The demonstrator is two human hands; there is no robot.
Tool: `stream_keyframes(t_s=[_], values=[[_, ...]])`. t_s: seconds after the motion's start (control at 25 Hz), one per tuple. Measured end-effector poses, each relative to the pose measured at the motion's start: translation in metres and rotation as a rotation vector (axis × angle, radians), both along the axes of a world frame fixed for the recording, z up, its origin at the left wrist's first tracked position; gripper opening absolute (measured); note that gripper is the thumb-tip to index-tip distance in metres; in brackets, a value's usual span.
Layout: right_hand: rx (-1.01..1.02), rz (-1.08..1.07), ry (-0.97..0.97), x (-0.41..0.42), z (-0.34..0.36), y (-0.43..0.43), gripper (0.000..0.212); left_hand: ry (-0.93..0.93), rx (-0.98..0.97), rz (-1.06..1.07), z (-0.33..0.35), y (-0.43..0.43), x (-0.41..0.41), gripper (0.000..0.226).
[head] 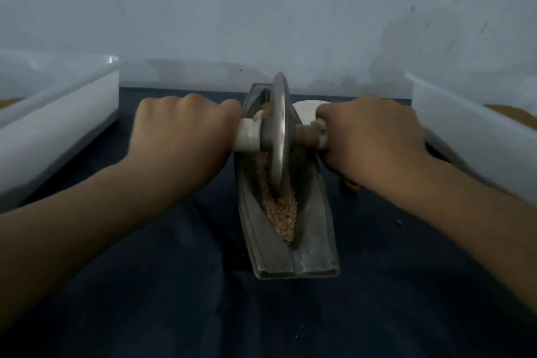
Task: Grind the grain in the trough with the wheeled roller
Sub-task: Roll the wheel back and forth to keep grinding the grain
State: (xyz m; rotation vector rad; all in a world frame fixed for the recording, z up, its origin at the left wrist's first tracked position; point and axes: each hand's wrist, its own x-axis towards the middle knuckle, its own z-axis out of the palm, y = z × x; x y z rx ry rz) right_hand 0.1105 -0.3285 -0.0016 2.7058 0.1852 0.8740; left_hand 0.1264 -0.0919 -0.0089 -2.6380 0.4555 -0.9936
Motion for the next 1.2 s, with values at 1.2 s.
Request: stream_keyframes(t_s=[1.2], values=[[0.034, 0.141, -0.093, -0.048, 0.001, -0.013, 0.027, -0.032, 0.064, -0.082, 0.011, 0.014, -0.039, 0.044]])
